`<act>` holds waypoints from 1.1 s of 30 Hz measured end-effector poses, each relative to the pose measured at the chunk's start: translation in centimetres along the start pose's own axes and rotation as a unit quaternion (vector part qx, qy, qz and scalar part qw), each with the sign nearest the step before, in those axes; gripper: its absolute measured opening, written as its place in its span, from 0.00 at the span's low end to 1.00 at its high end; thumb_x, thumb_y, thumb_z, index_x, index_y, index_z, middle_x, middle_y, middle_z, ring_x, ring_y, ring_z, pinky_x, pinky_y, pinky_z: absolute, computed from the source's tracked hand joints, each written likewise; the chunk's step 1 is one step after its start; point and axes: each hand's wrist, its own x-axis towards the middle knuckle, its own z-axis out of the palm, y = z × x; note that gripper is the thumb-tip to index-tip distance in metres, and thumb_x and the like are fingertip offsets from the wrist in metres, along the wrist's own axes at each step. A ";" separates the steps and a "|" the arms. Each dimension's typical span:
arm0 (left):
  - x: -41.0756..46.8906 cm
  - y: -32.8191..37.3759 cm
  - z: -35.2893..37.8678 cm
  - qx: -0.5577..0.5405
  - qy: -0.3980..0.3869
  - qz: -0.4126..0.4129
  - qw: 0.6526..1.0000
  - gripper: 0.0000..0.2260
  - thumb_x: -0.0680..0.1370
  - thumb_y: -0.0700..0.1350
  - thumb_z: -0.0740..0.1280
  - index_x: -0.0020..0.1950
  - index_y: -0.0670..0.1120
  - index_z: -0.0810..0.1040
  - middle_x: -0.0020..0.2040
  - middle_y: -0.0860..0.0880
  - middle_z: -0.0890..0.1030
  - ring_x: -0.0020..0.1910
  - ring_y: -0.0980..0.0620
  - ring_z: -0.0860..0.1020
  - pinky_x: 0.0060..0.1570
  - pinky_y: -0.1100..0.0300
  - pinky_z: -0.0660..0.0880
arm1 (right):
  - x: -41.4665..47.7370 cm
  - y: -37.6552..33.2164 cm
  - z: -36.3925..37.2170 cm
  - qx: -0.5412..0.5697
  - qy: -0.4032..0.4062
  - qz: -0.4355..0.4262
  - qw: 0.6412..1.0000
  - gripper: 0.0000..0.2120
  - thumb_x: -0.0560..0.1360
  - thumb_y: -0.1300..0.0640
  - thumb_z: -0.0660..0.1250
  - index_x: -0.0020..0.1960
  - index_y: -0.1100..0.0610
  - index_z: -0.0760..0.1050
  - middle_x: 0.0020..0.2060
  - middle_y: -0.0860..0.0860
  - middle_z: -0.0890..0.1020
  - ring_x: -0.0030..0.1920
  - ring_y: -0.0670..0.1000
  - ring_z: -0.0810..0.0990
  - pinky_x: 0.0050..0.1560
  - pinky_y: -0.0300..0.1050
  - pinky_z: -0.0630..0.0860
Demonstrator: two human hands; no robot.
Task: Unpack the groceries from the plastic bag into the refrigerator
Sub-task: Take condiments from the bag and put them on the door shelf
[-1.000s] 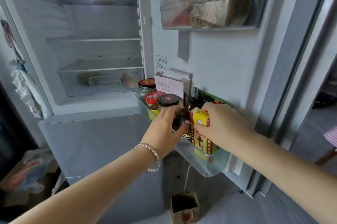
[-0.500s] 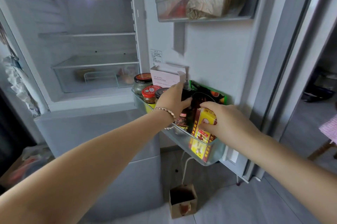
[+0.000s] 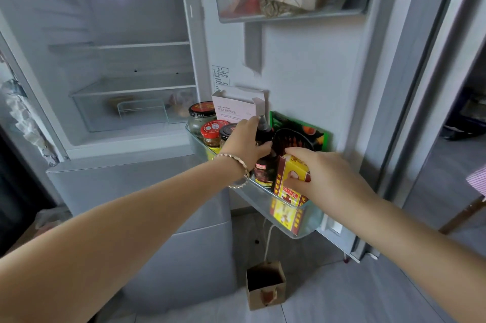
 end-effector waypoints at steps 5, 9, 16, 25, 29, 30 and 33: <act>-0.8 0.1 0.3 -0.066 0.011 -0.014 0.998 0.17 0.76 0.46 0.66 0.62 0.40 0.69 0.58 0.42 0.73 0.51 0.47 0.74 0.53 0.58 0.71 | 0.7 0.3 -0.6 -0.002 0.011 0.003 1.000 0.28 0.73 0.49 0.69 0.70 0.46 0.66 0.58 0.51 0.79 0.56 0.54 0.78 0.51 0.46 0.75; -0.7 0.4 -0.5 -0.059 -0.037 -0.024 0.997 0.19 0.78 0.45 0.63 0.66 0.39 0.65 0.59 0.41 0.76 0.56 0.44 0.75 0.56 0.56 0.71 | 1.4 -0.2 -0.3 -0.092 0.003 -0.017 0.996 0.23 0.75 0.49 0.66 0.69 0.46 0.65 0.56 0.51 0.79 0.55 0.56 0.78 0.45 0.46 0.74; 0.1 -0.4 -0.8 0.023 -0.004 -0.027 0.999 0.20 0.78 0.49 0.63 0.65 0.40 0.65 0.57 0.41 0.77 0.49 0.46 0.75 0.46 0.58 0.71 | 0.6 1.1 -1.2 -0.148 -0.068 -0.025 0.986 0.26 0.76 0.43 0.61 0.71 0.44 0.59 0.58 0.48 0.77 0.54 0.52 0.78 0.42 0.44 0.73; -1.8 -1.7 -0.1 0.061 -0.042 -0.005 0.997 0.27 0.76 0.53 0.65 0.72 0.46 0.61 0.68 0.46 0.69 0.62 0.47 0.73 0.60 0.52 0.73 | 0.1 0.5 -2.7 -0.158 -0.029 -0.030 0.987 0.30 0.76 0.43 0.61 0.74 0.47 0.54 0.64 0.48 0.71 0.63 0.50 0.70 0.55 0.44 0.71; -4.0 -5.1 -1.8 0.051 -0.041 -0.052 0.997 0.12 0.76 0.48 0.63 0.58 0.47 0.75 0.56 0.47 0.78 0.53 0.48 0.77 0.56 0.53 0.74 | 1.0 -3.6 -3.5 -0.102 -0.016 -0.100 0.990 0.18 0.76 0.44 0.60 0.65 0.47 0.69 0.58 0.45 0.76 0.58 0.47 0.74 0.57 0.46 0.74; -4.6 -6.4 -2.4 0.060 -0.058 -0.084 0.993 0.09 0.76 0.48 0.63 0.55 0.48 0.76 0.54 0.48 0.79 0.53 0.48 0.78 0.56 0.54 0.74 | 1.4 -4.9 -3.1 -0.085 -0.036 -0.116 0.989 0.17 0.76 0.44 0.61 0.63 0.46 0.71 0.55 0.44 0.77 0.54 0.47 0.76 0.54 0.46 0.75; -6.8 -10.0 -4.0 0.108 -0.126 -0.164 0.972 0.09 0.76 0.47 0.63 0.52 0.47 0.79 0.54 0.48 0.80 0.55 0.48 0.77 0.55 0.60 0.73 | 2.8 -8.2 0.2 -0.056 -0.137 -0.151 0.977 0.15 0.76 0.44 0.61 0.61 0.47 0.73 0.50 0.44 0.80 0.52 0.48 0.77 0.50 0.44 0.73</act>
